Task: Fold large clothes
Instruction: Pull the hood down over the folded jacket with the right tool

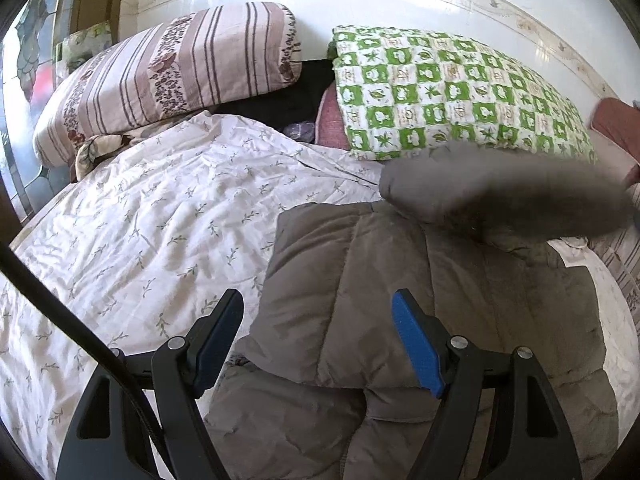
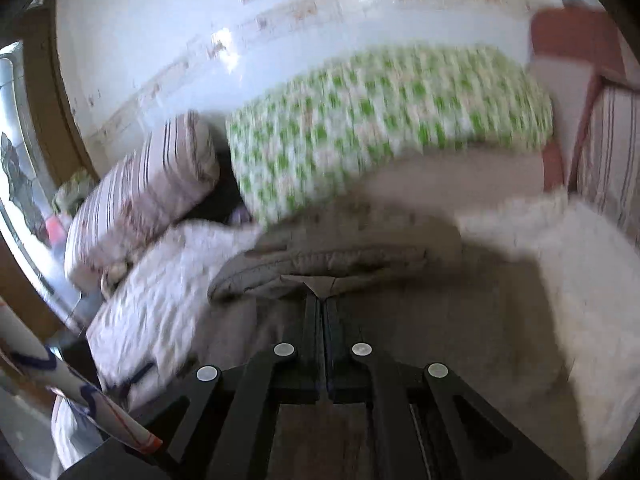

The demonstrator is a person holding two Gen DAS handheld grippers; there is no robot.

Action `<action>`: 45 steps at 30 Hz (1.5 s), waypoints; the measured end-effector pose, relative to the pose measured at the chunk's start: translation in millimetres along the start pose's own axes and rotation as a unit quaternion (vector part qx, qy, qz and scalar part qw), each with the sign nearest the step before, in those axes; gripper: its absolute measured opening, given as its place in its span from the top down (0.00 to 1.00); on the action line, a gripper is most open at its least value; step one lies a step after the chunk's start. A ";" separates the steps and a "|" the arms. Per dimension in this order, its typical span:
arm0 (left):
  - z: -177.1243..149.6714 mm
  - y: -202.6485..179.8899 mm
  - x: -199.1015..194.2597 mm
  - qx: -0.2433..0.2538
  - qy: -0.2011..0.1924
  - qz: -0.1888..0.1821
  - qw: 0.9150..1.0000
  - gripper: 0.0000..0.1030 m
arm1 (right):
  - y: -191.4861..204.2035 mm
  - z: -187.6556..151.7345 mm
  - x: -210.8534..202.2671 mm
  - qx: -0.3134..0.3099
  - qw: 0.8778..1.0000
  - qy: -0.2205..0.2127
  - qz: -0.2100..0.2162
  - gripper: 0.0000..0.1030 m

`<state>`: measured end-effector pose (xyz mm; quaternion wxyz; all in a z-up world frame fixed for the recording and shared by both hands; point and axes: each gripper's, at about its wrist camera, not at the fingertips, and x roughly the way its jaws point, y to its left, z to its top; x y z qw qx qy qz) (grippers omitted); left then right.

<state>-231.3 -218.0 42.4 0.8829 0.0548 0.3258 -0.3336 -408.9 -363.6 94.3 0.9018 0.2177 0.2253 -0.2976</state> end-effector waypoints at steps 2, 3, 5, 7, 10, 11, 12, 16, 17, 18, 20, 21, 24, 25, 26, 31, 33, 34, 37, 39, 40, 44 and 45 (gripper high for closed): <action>0.8 1.9 -0.4 -0.005 -0.001 -0.001 1.000 0.26 | -4.0 -27.7 12.8 -0.011 1.000 0.026 -0.011 0.98; 1.5 2.6 -0.5 -0.007 -0.002 -0.003 1.000 0.26 | -7.4 -40.9 21.3 -0.013 0.999 0.041 -0.014 0.98; 1.9 1.7 0.2 -0.006 -0.004 -0.002 1.000 0.26 | -21.5 -65.8 44.3 0.016 0.996 0.084 -0.010 0.99; 1.2 -0.2 2.5 -0.002 0.000 -0.004 1.000 0.26 | -30.2 -81.5 63.0 0.026 0.993 0.112 -0.013 0.99; 0.3 -3.5 5.5 0.006 0.004 -0.006 1.000 0.26 | -49.4 -96.7 85.2 0.068 0.987 0.144 -0.007 0.99; -0.4 -4.2 5.4 0.008 0.004 -0.005 1.000 0.26 | -53.6 -97.7 84.8 0.077 0.987 0.143 -0.004 0.99; -0.3 -4.2 5.8 0.008 0.003 -0.005 1.000 0.26 | -55.6 -97.4 82.7 0.080 0.986 0.143 0.003 0.99; -0.6 -4.0 9.1 0.006 0.007 -0.007 1.000 0.26 | -55.9 -84.1 58.3 0.054 0.992 0.115 0.006 0.99; -1.3 -5.0 10.5 0.008 0.010 -0.007 1.000 0.26 | -55.8 -78.8 52.5 0.048 0.993 0.107 0.006 0.99; -1.7 -5.9 10.8 0.009 0.012 -0.009 1.000 0.26 | -55.9 -71.1 45.8 0.042 0.994 0.099 0.005 0.99; -2.0 -8.4 10.1 0.014 0.013 -0.013 1.000 0.26 | -57.0 -56.2 37.1 0.037 0.996 0.087 0.006 0.98; -2.0 -9.6 9.3 0.017 0.014 -0.014 1.000 0.26 | -57.5 -48.8 33.6 0.035 0.996 0.078 0.002 0.98; -1.1 -11.8 3.5 0.017 0.016 -0.026 0.999 0.26 | -63.4 -20.7 25.6 0.042 0.998 0.049 -0.010 0.98; -1.3 -12.7 1.1 0.018 0.015 -0.027 0.999 0.26 | -64.6 -11.1 27.1 0.040 0.998 0.045 -0.009 0.96; -1.7 -15.0 -1.9 0.021 0.014 -0.026 0.999 0.26 | -65.7 -2.5 29.6 0.034 0.998 0.044 -0.017 0.95; 14.6 -27.1 -7.1 0.016 0.006 -0.034 0.999 0.26 | -79.2 18.6 47.2 0.042 0.998 0.043 -0.033 0.95; 28.4 -33.7 -5.8 0.011 0.001 -0.041 0.999 0.26 | -83.7 22.5 53.5 0.056 0.997 0.046 -0.026 0.93; 38.1 -39.0 -4.4 0.007 -0.007 -0.047 0.999 0.26 | -86.1 23.2 55.0 0.060 0.997 0.047 -0.026 0.88; 56.6 -54.8 17.5 0.013 0.006 -0.075 0.997 0.26 | -86.7 29.5 64.8 0.058 0.997 0.044 -0.031 0.66; 56.0 -64.1 40.0 0.021 0.030 -0.072 0.997 0.26 | -85.4 32.7 72.0 0.049 0.997 0.038 -0.038 0.56; 53.1 -66.7 46.6 0.025 0.036 -0.070 0.997 0.26 | -85.1 32.1 78.8 0.039 0.997 0.045 -0.040 0.52; 20.9 -64.2 79.3 0.036 0.075 -0.056 0.995 0.26 | -86.1 12.7 103.3 0.000 0.995 0.082 -0.050 0.51; 13.1 -62.1 84.1 0.036 0.082 -0.055 0.994 0.26 | -86.3 7.1 106.4 -0.008 0.995 0.088 -0.051 0.51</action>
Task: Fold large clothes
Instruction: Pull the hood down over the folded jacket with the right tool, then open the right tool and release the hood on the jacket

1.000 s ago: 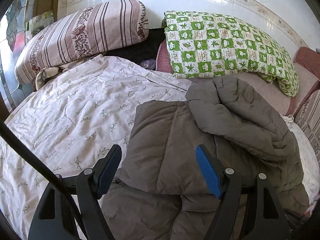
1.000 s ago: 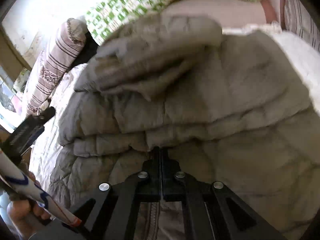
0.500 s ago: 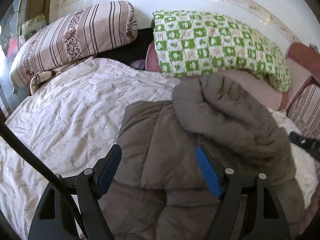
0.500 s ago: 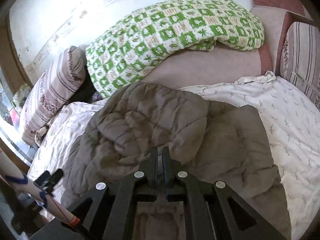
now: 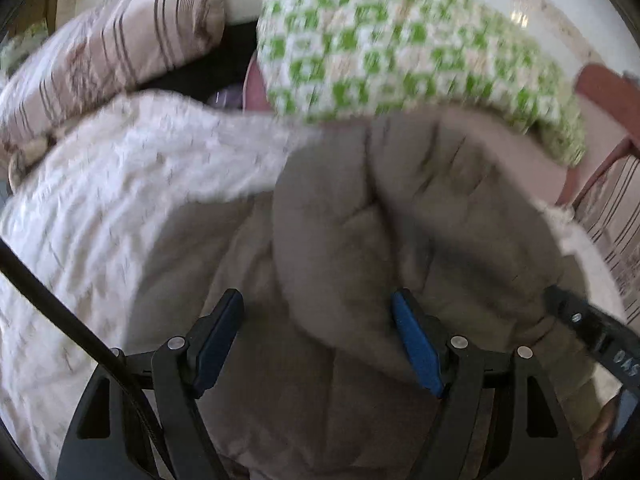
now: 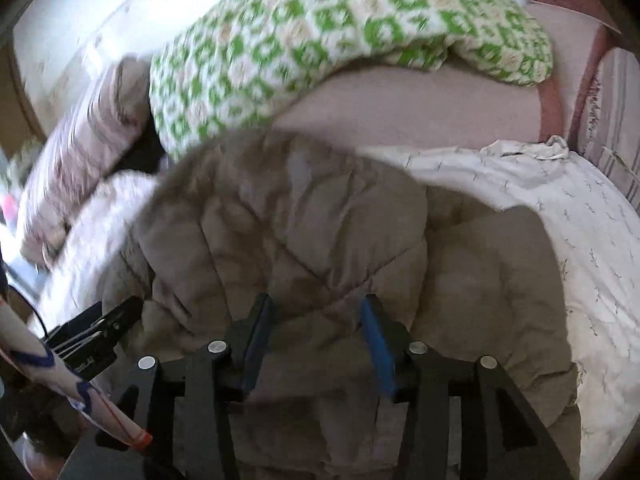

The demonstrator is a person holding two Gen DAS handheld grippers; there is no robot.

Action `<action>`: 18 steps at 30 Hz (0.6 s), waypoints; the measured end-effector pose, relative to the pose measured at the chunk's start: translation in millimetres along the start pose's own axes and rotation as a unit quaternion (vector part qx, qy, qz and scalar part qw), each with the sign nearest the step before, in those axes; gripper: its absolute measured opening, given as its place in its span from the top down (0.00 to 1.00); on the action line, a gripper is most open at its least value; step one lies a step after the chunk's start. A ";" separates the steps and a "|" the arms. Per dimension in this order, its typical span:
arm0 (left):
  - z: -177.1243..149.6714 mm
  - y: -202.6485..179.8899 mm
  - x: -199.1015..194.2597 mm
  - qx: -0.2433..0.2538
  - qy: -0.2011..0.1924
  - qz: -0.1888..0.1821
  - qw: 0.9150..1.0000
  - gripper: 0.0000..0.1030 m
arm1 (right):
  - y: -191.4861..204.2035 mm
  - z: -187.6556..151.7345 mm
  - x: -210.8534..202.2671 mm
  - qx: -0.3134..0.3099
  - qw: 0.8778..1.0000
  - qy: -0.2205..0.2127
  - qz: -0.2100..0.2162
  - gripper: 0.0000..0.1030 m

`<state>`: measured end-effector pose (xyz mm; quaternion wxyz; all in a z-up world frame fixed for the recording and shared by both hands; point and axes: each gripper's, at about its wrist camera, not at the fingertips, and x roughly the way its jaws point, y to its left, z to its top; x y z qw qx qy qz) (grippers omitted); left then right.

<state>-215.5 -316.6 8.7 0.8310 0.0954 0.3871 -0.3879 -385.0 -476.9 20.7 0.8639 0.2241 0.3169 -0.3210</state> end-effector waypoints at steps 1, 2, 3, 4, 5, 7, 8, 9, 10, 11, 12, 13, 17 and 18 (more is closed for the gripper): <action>-7.9 1.2 5.0 0.003 0.002 0.005 1.000 0.26 | -0.1 -7.1 4.7 -0.008 1.000 0.002 -0.003 0.51; -12.3 0.8 5.4 0.007 -0.001 0.009 1.000 0.25 | 0.3 -11.4 7.9 -0.014 1.000 0.002 -0.006 0.51; -15.9 -2.6 4.7 0.015 -0.008 0.017 1.000 0.25 | 1.5 -16.4 12.7 -0.024 1.000 0.005 -0.013 0.51; -16.5 -5.4 4.4 0.022 -0.010 0.023 0.999 0.25 | 1.7 -19.4 17.9 -0.030 0.999 0.011 -0.018 0.51; -16.5 -7.1 4.6 0.027 -0.008 0.030 0.999 0.24 | 1.5 -21.7 21.8 -0.032 0.999 0.017 -0.019 0.51; -15.7 -8.6 6.9 0.031 -0.004 0.034 0.999 0.24 | 1.8 -23.9 27.0 -0.036 0.999 0.021 -0.022 0.51; -15.4 -8.1 7.7 0.032 -0.003 0.036 0.999 0.24 | 1.7 -23.8 29.0 -0.040 0.999 0.025 -0.023 0.51; -16.2 -9.1 6.9 0.037 -0.004 0.038 0.999 0.24 | 1.2 -23.4 28.6 -0.041 0.999 0.028 -0.023 0.51; -16.5 -9.7 3.9 0.039 -0.005 0.038 0.998 0.24 | 1.8 -22.3 23.9 -0.040 0.998 0.030 -0.027 0.51; -18.4 -8.7 -4.5 0.036 -0.010 0.033 0.999 0.24 | 3.9 -22.1 16.7 -0.039 0.998 0.029 -0.029 0.51; -20.7 -7.3 -13.2 0.033 -0.014 0.025 0.999 0.24 | 5.9 -23.1 4.2 -0.038 0.999 0.019 -0.025 0.51; -23.5 -5.8 -21.4 0.029 -0.017 0.018 0.999 0.24 | 7.4 -24.7 -3.9 -0.037 0.999 0.011 -0.020 0.51; -37.7 -3.5 -52.8 0.031 -0.028 0.016 0.999 0.24 | 11.0 -35.2 -35.7 -0.020 1.000 -0.007 -0.003 0.51; -42.5 -2.3 -60.6 0.032 -0.027 0.018 0.999 0.24 | 12.6 -37.5 -40.7 -0.019 1.000 -0.008 0.000 0.51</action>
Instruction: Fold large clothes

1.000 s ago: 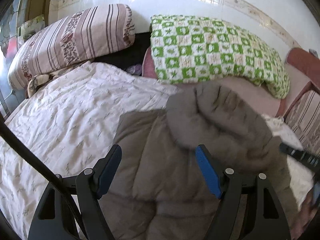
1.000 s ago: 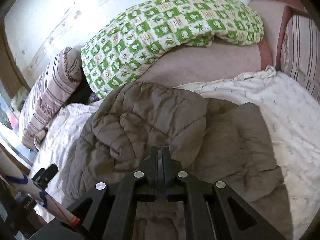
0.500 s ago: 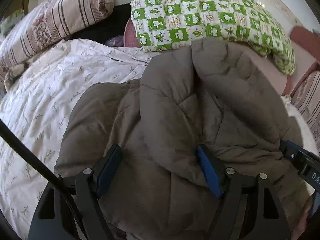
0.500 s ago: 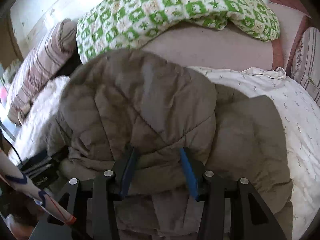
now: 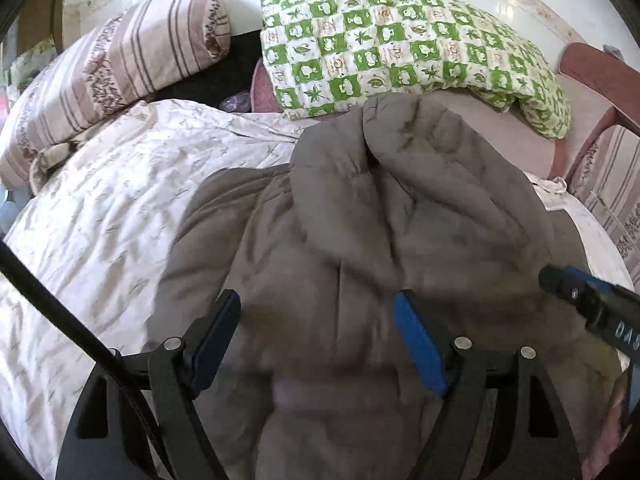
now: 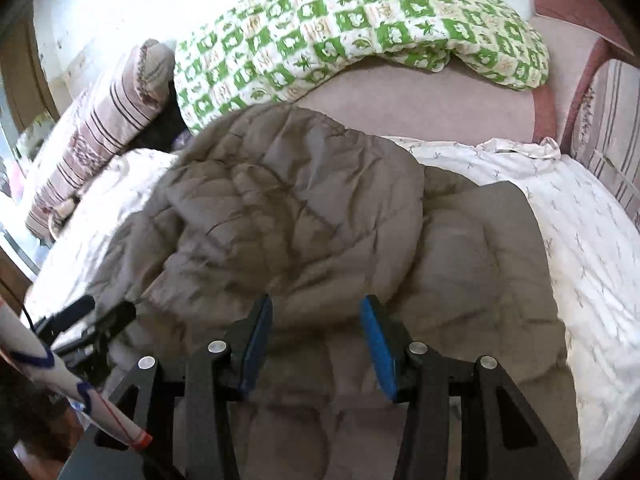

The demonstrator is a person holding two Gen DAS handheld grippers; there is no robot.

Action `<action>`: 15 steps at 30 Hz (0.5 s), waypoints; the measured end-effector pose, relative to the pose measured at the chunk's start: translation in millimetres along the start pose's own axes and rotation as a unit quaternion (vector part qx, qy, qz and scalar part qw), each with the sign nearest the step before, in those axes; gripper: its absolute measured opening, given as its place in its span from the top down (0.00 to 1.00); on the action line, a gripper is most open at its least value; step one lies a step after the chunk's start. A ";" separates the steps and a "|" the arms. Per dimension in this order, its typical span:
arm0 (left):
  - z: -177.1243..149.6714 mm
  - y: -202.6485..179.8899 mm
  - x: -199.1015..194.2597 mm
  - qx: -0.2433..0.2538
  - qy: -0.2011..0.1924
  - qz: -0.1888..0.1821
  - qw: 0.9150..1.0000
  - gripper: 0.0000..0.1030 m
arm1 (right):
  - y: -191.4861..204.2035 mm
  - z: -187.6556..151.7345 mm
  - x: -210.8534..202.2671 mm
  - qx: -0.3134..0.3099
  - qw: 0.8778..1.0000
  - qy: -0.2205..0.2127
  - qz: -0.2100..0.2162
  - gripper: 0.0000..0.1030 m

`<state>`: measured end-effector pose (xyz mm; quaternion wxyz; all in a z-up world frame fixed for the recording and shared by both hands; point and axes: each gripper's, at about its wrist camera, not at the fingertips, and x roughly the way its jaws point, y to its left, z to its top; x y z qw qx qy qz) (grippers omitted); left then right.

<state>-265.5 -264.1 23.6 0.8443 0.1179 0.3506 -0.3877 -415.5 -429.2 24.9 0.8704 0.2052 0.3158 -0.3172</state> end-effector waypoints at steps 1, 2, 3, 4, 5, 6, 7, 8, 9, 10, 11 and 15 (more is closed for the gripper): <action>-4.4 2.0 -8.3 -0.002 0.002 -0.002 1.000 0.24 | 3.1 -1.2 -3.3 -0.001 1.000 -0.001 0.000 0.51; -6.7 3.6 -13.5 -0.004 0.003 -0.002 1.000 0.24 | 5.5 -2.6 -6.4 -0.001 1.000 -0.002 0.000 0.51; -12.3 6.5 -24.5 -0.008 0.003 0.006 1.000 0.24 | 7.9 -3.6 -8.9 -0.002 1.000 -0.002 0.004 0.51; -17.0 8.1 -32.8 -0.010 0.002 0.014 1.000 0.24 | 11.3 -4.7 -11.2 -0.001 1.000 -0.003 0.008 0.51; -21.1 9.2 -39.2 -0.012 0.001 0.017 1.000 0.24 | 14.2 -5.5 -12.8 -0.002 1.000 -0.004 0.010 0.51; -27.1 10.7 -47.5 -0.018 -0.005 0.017 1.000 0.24 | 18.1 -5.4 -13.6 -0.003 1.000 -0.005 0.012 0.51; -30.9 11.5 -50.8 -0.021 -0.008 0.014 1.000 0.24 | 23.0 -5.6 -12.7 -0.005 1.000 -0.007 0.015 0.51; -34.8 10.8 -50.9 -0.020 -0.008 0.015 1.000 0.24 | 26.5 -5.7 -11.4 -0.008 1.000 -0.007 0.014 0.51; -37.2 9.9 -48.7 -0.015 -0.009 0.015 1.000 0.24 | 30.2 -5.5 -9.4 -0.010 1.000 -0.006 0.012 0.51; -37.2 9.4 -46.0 -0.011 -0.009 0.016 1.000 0.24 | 34.0 -5.7 -6.6 -0.013 1.000 -0.005 0.010 0.51; -37.8 11.1 -39.5 -0.009 -0.007 0.019 1.000 0.24 | 37.7 -5.8 -3.2 -0.018 1.000 -0.003 0.009 0.51; -31.4 19.8 -15.1 -0.029 0.006 0.012 0.999 0.24 | 43.1 -4.9 11.6 -0.034 0.999 0.003 -0.009 0.51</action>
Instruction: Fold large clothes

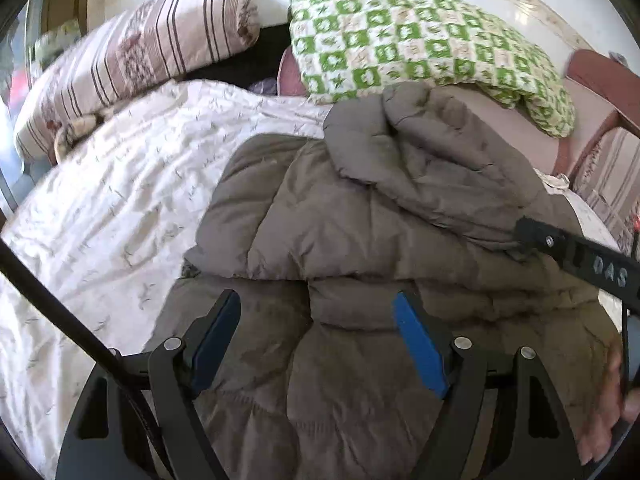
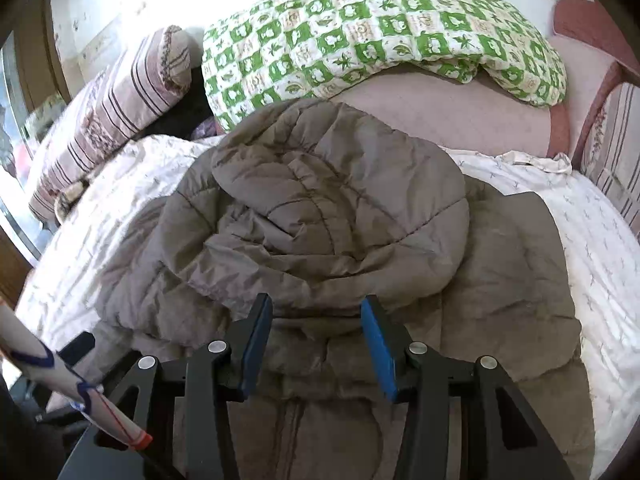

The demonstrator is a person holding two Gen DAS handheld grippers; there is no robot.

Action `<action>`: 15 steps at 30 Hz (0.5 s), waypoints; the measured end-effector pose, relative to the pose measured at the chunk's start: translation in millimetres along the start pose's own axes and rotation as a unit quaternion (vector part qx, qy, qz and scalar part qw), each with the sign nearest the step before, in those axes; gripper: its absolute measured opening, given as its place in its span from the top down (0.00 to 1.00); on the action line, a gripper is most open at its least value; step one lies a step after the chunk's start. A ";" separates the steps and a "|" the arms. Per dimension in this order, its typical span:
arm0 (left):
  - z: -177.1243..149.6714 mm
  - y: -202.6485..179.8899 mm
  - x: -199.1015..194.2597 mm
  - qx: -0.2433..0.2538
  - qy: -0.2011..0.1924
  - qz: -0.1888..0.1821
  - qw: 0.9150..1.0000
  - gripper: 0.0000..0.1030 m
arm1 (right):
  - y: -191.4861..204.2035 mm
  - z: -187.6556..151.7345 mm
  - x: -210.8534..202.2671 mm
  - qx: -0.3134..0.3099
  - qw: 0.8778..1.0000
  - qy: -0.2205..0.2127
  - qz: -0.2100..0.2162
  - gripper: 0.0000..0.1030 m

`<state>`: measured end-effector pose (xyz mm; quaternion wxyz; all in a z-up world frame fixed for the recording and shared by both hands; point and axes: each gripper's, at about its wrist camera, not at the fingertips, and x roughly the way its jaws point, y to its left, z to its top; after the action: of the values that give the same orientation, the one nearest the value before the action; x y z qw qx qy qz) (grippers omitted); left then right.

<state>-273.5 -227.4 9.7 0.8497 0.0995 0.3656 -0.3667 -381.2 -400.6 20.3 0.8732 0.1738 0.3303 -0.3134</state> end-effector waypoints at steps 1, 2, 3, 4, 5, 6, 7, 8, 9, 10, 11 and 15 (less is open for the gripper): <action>2.6 0.3 4.0 -0.001 0.000 0.001 1.000 0.24 | -0.9 -0.6 6.7 0.001 1.000 0.007 -0.001 0.51; 5.6 0.0 6.9 0.000 -0.002 0.005 1.000 0.24 | -2.4 -2.5 14.6 0.004 1.000 0.017 -0.001 0.51; 9.4 -0.8 9.1 0.004 -0.005 0.008 1.000 0.24 | -3.5 -5.1 21.6 0.006 1.000 0.024 -0.002 0.51; 10.8 -1.0 9.4 0.004 -0.006 0.006 1.000 0.24 | -4.5 -8.3 29.1 0.007 0.999 0.033 -0.004 0.51; 12.6 -1.2 9.2 0.002 -0.006 -0.001 1.000 0.24 | -5.1 -11.6 34.8 0.008 0.999 0.035 -0.004 0.51; 13.9 -1.8 8.9 0.002 -0.006 -0.005 1.000 0.24 | -5.5 -13.1 36.9 0.009 0.999 0.034 -0.004 0.51; 14.4 -2.4 8.2 0.004 -0.007 -0.006 1.000 0.24 | -5.3 -14.1 37.5 0.010 0.999 0.032 -0.005 0.51; 14.1 -3.4 7.8 0.007 -0.009 -0.005 1.000 0.24 | -5.0 -13.9 36.9 0.009 0.999 0.031 -0.005 0.51; 13.9 -4.2 7.7 0.009 -0.010 -0.004 1.000 0.24 | -5.2 -13.0 34.9 0.008 0.999 0.031 -0.004 0.51; 13.5 -5.2 7.7 0.011 -0.010 -0.003 1.000 0.24 | -5.6 -12.7 31.9 0.009 0.999 0.032 -0.001 0.51; 12.7 -6.1 7.5 0.013 -0.009 -0.003 1.000 0.24 | -6.9 -12.8 27.1 0.012 0.999 0.032 0.003 0.51; 10.4 -8.6 4.3 0.016 -0.012 -0.003 1.000 0.24 | -14.8 -21.0 -10.3 0.018 0.999 0.020 0.016 0.51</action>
<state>-271.8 -240.5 15.0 0.8513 0.1078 0.3497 -0.3760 -406.8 -396.4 10.8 0.8678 0.2012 0.3396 -0.3018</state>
